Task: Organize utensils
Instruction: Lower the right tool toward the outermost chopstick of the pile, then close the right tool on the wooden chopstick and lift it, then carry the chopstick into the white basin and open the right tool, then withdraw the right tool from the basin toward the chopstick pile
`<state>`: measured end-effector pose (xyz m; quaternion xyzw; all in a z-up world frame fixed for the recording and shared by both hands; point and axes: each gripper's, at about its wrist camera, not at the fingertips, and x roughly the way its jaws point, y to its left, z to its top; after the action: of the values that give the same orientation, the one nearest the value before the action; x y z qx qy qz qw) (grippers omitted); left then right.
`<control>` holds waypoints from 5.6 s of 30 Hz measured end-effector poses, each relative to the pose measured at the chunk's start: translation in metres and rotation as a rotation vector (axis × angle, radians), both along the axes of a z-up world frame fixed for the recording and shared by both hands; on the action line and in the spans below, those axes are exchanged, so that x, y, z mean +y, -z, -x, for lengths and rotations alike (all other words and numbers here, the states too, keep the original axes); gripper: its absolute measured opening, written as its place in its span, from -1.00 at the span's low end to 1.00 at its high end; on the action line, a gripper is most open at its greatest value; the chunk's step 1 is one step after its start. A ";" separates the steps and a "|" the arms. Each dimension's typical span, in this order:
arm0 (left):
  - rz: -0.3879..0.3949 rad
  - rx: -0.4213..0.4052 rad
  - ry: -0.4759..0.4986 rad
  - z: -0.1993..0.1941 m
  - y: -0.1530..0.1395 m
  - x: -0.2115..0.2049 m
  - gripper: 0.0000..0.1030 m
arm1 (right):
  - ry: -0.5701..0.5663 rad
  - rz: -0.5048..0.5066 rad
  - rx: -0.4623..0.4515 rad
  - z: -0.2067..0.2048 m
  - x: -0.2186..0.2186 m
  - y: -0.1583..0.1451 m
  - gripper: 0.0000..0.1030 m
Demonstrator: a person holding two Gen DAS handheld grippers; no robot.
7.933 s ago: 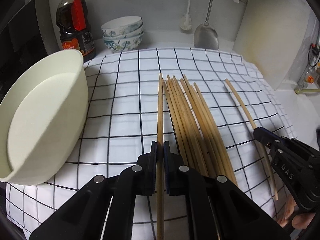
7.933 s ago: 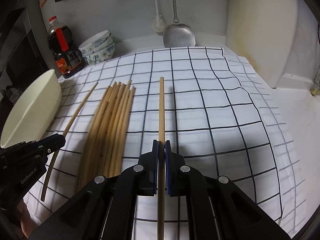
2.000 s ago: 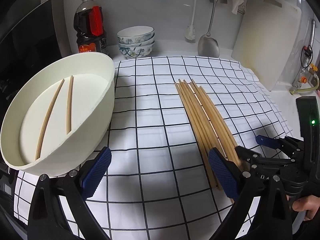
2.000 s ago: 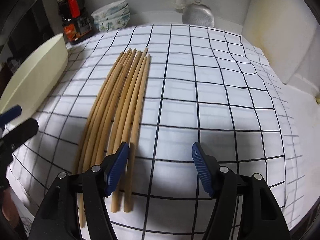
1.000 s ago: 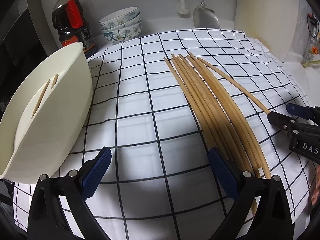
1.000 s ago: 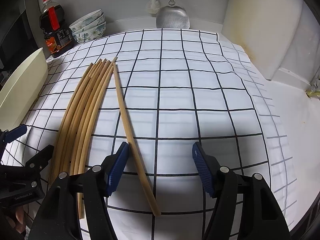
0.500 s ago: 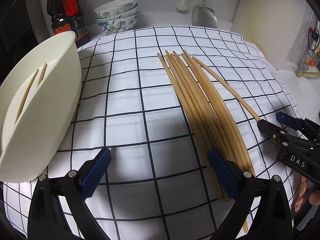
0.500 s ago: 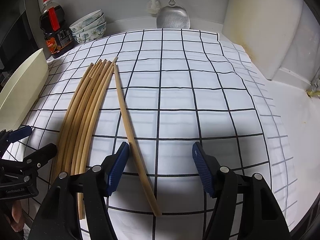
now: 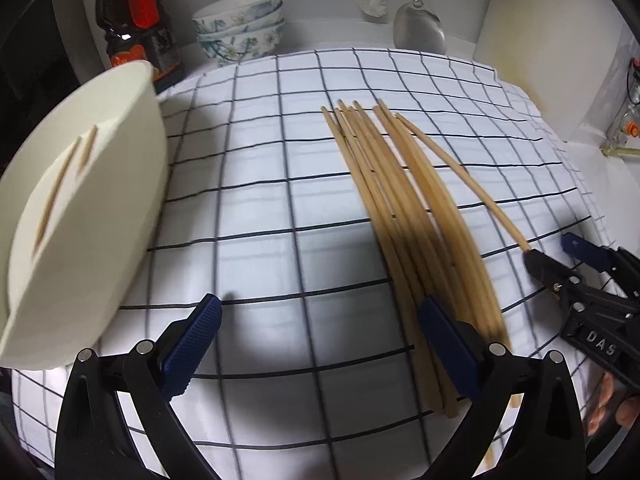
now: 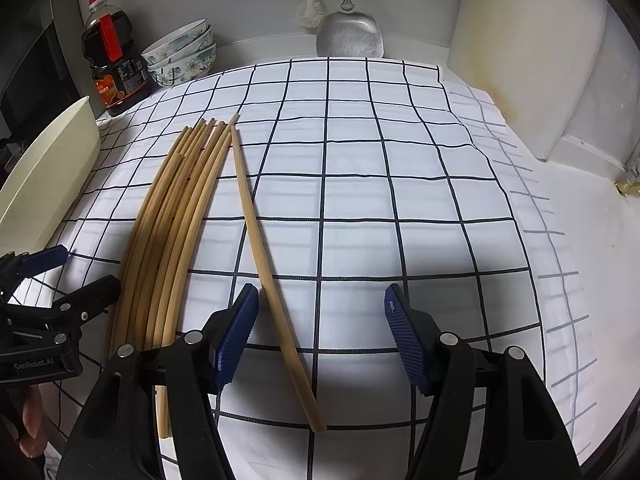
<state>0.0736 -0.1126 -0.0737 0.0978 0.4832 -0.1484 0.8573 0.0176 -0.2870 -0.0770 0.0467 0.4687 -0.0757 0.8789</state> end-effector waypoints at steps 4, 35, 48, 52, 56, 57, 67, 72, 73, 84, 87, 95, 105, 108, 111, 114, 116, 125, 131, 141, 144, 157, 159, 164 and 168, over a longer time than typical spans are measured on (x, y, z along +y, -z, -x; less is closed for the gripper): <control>0.000 0.011 -0.018 -0.004 0.005 0.009 0.89 | -0.003 0.013 -0.002 0.000 0.002 0.000 0.22; 0.020 -0.059 0.034 -0.010 -0.003 -0.018 -0.61 | -0.107 0.093 -0.057 -0.027 0.033 0.001 -0.83; 0.062 -0.075 0.058 0.000 -0.016 0.000 -0.87 | -0.028 -0.045 -0.131 -0.015 0.011 -0.017 -0.88; 0.106 -0.084 0.071 0.004 -0.035 0.014 -0.87 | -0.016 -0.107 -0.169 -0.010 0.010 -0.029 -0.88; 0.154 -0.099 0.083 0.006 -0.061 0.031 -0.87 | -0.030 -0.155 -0.203 -0.010 0.023 -0.044 -0.88; 0.163 -0.103 0.082 0.006 -0.066 0.035 -0.87 | -0.037 -0.168 -0.214 -0.011 0.029 -0.049 -0.88; 0.143 -0.223 -0.015 -0.012 -0.121 0.127 -0.87 | -0.169 -0.226 -0.293 -0.050 0.118 -0.104 -0.88; 0.123 -0.249 -0.117 -0.029 -0.118 0.186 -0.87 | -0.254 -0.231 -0.291 -0.081 0.182 -0.110 -0.88; 0.122 -0.250 -0.137 -0.032 -0.115 0.196 -0.87 | -0.267 -0.232 -0.287 -0.085 0.192 -0.109 -0.88; 0.135 -0.192 -0.234 -0.066 -0.084 0.260 -0.86 | -0.357 -0.223 -0.193 -0.140 0.284 -0.090 -0.88; 0.141 -0.176 -0.239 -0.070 -0.076 0.265 -0.86 | -0.351 -0.211 -0.154 -0.148 0.294 -0.078 -0.88; 0.135 -0.168 -0.239 -0.079 -0.061 0.264 -0.86 | -0.328 -0.181 -0.113 -0.155 0.297 -0.060 -0.88; 0.105 -0.221 -0.278 -0.072 -0.063 0.267 0.32 | -0.301 -0.175 -0.117 -0.155 0.288 -0.059 -0.77; 0.094 -0.254 -0.289 -0.067 -0.069 0.268 0.35 | -0.298 -0.174 -0.124 -0.153 0.286 -0.061 -0.77; 0.097 -0.253 -0.286 -0.065 -0.072 0.267 0.35 | -0.296 -0.177 -0.130 -0.150 0.283 -0.063 -0.76; 0.094 -0.258 -0.284 -0.063 -0.075 0.265 0.36 | -0.293 -0.181 -0.137 -0.146 0.280 -0.065 -0.72; 0.095 -0.256 -0.282 -0.061 -0.076 0.264 0.39 | -0.292 -0.178 -0.143 -0.143 0.279 -0.067 -0.68; 0.103 -0.262 -0.280 -0.043 -0.083 0.262 0.46 | -0.271 -0.186 -0.171 -0.121 0.265 -0.075 -0.56; 0.112 -0.265 -0.256 -0.027 -0.085 0.250 0.49 | -0.255 -0.177 -0.194 -0.099 0.247 -0.077 -0.37; 0.132 -0.271 -0.166 0.005 -0.089 0.202 0.58 | -0.201 -0.199 -0.243 -0.056 0.188 -0.080 -0.22; 0.129 -0.274 -0.144 0.012 -0.089 0.185 0.62 | -0.180 -0.204 -0.254 -0.044 0.168 -0.081 -0.18; 0.139 -0.251 -0.044 0.037 -0.080 0.117 0.71 | -0.086 -0.191 -0.263 -0.015 0.095 -0.073 0.02; 0.138 -0.247 -0.033 0.040 -0.079 0.108 0.72 | -0.077 -0.187 -0.262 -0.011 0.086 -0.072 0.04; 0.143 -0.231 -0.012 0.044 -0.074 0.089 0.81 | -0.051 -0.176 -0.255 -0.004 0.065 -0.066 0.08; 0.146 -0.217 0.002 0.045 -0.071 0.078 0.82 | -0.034 -0.164 -0.248 -0.001 0.054 -0.060 0.10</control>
<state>0.0288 -0.0349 -0.0028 0.0513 0.3754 -0.1728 0.9092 0.0189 -0.2334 -0.0169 0.1196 0.3619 -0.0161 0.9244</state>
